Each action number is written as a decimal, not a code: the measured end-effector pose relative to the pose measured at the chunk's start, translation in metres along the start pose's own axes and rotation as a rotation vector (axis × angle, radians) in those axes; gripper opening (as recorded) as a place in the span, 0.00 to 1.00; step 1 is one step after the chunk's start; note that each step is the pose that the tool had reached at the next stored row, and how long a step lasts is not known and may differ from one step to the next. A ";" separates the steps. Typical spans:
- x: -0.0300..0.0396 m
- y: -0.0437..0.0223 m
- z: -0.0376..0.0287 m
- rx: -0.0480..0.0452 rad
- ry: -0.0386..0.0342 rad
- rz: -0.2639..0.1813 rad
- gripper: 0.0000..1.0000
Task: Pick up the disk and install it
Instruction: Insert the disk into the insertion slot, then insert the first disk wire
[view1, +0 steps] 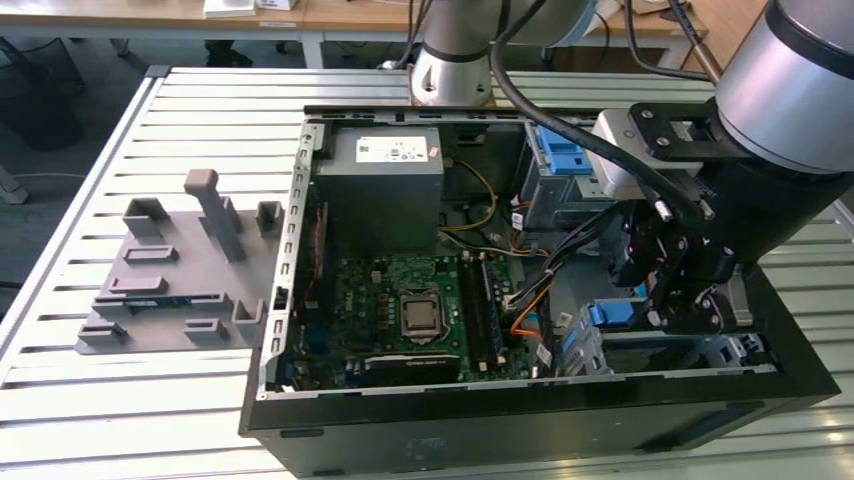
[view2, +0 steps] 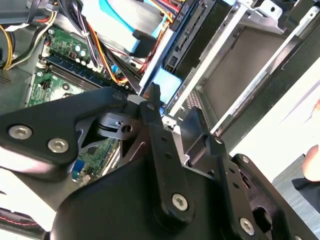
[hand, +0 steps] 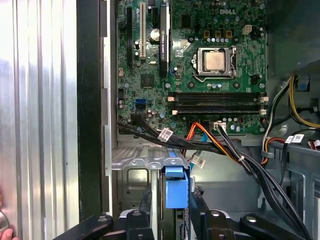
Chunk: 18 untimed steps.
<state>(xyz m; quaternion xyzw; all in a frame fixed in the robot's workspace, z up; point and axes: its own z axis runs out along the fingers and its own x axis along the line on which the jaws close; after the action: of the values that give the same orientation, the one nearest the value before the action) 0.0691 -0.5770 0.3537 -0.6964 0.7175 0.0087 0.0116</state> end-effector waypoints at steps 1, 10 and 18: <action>0.0000 0.0000 0.0000 0.0000 0.0001 0.000 0.44; 0.0000 0.0000 0.0003 0.0000 0.0000 0.000 0.12; 0.0000 0.0000 0.0005 0.0000 0.0000 0.000 0.11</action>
<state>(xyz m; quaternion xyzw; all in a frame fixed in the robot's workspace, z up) 0.0691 -0.5770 0.3531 -0.6964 0.7175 0.0087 0.0116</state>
